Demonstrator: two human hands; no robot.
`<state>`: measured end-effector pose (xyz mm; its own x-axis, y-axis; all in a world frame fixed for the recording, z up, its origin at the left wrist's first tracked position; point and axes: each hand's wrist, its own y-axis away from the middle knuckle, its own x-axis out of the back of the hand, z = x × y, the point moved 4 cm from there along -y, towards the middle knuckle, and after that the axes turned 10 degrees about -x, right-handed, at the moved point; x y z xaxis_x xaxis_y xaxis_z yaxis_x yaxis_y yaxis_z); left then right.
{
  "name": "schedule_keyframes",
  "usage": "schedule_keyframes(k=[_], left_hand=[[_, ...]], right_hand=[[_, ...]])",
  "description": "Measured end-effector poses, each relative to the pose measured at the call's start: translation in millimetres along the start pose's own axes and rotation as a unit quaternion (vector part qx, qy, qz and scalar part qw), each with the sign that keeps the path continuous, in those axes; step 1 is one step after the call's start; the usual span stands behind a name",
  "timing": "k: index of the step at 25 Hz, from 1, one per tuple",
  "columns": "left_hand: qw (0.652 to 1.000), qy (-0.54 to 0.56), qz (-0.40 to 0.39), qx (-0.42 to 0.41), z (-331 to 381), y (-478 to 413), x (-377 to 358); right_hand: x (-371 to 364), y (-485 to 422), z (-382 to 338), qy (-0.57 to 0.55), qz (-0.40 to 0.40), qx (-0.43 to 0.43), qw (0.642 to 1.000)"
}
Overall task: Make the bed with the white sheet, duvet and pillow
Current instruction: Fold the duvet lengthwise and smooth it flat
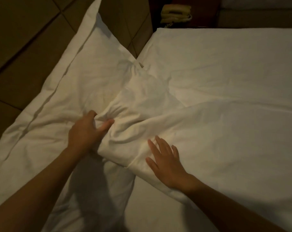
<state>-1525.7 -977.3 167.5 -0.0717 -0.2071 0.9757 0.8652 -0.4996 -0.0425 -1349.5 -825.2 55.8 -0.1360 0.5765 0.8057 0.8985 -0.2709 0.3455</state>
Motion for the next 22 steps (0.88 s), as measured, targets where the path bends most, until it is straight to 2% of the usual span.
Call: schedule_keyframes(k=[3, 5, 8, 10, 12, 15, 18, 20, 22], left_hand=[[0.999, -0.020, -0.030, 0.006, 5, 6, -19], [0.999, -0.019, -0.026, 0.017, 3, 9, -19], [0.999, -0.002, -0.036, 0.018, 5, 14, -20], [0.996, 0.048, -0.066, 0.045, 7, 12, -19], [0.988, 0.092, -0.087, 0.092, 3, -2, -14], [0.983, 0.058, -0.167, 0.057, 4, -36, -24], [0.954, 0.063, -0.293, 0.017, 29, -47, -51], [0.928, 0.039, -0.370, -0.016, 52, -40, -72], [0.933, 0.001, -0.358, -0.036, 61, -39, -89]], right_hand=[[-15, -2, 12, 0.030, -0.032, -0.002, 0.999], [-9, -5, 13, 0.010, 0.000, -0.003, 1.000], [21, -24, 8, -0.115, 0.109, -0.017, 0.987], [46, -45, -1, -0.207, 0.144, -0.044, 0.967], [65, -74, -12, -0.264, 0.090, -0.111, 0.954], [77, -109, -24, -0.310, 0.008, -0.220, 0.925], [80, -125, -45, -0.318, 0.004, -0.234, 0.919], [77, -130, -53, -0.282, -0.015, -0.244, 0.928], [74, -132, -49, -0.200, 0.000, -0.242, 0.949]])
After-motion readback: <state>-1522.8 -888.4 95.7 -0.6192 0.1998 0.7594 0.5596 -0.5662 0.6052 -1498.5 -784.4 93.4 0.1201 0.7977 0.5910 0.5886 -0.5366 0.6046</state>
